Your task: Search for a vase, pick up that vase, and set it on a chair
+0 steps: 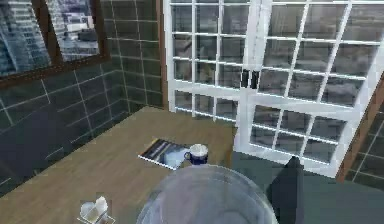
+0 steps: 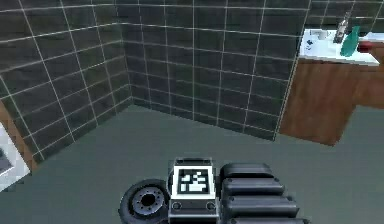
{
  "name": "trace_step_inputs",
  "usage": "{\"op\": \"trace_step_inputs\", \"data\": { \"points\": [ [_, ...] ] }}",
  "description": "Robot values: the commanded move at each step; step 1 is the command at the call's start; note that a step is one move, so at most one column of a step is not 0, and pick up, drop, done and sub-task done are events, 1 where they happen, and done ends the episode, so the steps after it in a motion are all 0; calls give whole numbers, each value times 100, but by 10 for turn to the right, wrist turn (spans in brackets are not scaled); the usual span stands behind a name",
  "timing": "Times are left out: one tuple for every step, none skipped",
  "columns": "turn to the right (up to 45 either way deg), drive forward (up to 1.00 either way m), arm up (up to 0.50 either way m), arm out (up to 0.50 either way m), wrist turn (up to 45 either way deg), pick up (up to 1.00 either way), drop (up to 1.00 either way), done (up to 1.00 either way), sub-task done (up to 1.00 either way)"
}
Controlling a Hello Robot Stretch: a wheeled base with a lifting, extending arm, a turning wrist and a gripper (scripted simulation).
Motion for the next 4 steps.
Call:
{"op": "trace_step_inputs", "data": {
  "points": [
    [-450,0,0,0,0,0,0,0,0],
    [-450,0,0,0,0,0,0,0,0],
    [-330,0,0,0,0,0,0,0,0],
    [0,20,0,0,0,0,0,0,0]
  ]
}}
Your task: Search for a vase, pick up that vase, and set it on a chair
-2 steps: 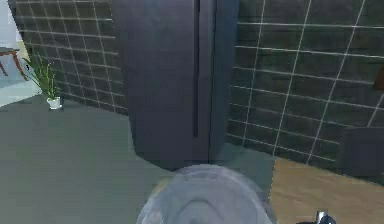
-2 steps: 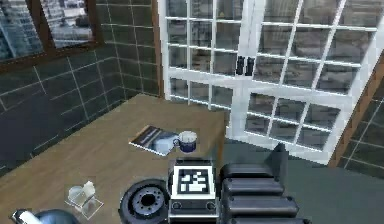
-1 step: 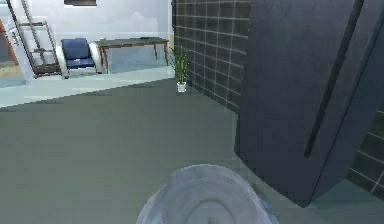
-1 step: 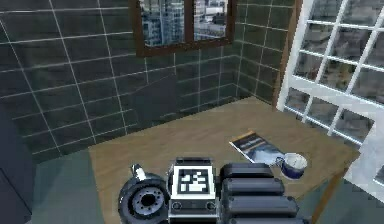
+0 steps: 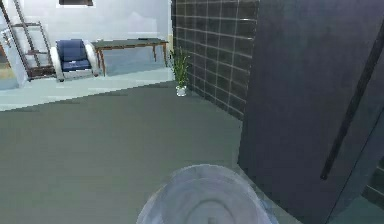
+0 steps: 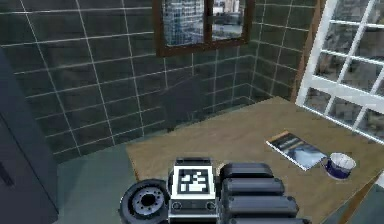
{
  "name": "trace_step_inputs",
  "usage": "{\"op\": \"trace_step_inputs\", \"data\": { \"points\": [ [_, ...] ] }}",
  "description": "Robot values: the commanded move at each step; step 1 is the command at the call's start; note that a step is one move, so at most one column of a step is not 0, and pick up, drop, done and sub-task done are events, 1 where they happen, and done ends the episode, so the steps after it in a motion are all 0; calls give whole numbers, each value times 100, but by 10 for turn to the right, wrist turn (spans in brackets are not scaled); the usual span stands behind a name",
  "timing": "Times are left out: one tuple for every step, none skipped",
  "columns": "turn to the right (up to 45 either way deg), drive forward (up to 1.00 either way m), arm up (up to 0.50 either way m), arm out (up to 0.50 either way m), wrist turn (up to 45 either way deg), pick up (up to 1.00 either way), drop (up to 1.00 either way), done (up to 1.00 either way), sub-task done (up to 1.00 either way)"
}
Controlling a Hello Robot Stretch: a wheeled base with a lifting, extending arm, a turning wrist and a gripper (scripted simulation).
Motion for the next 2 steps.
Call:
{"op": "trace_step_inputs", "data": {
  "points": [
    [450,0,0,0,0,0,0,0,0],
    [90,0,0,0,0,0,0,0,0]
  ]
}}
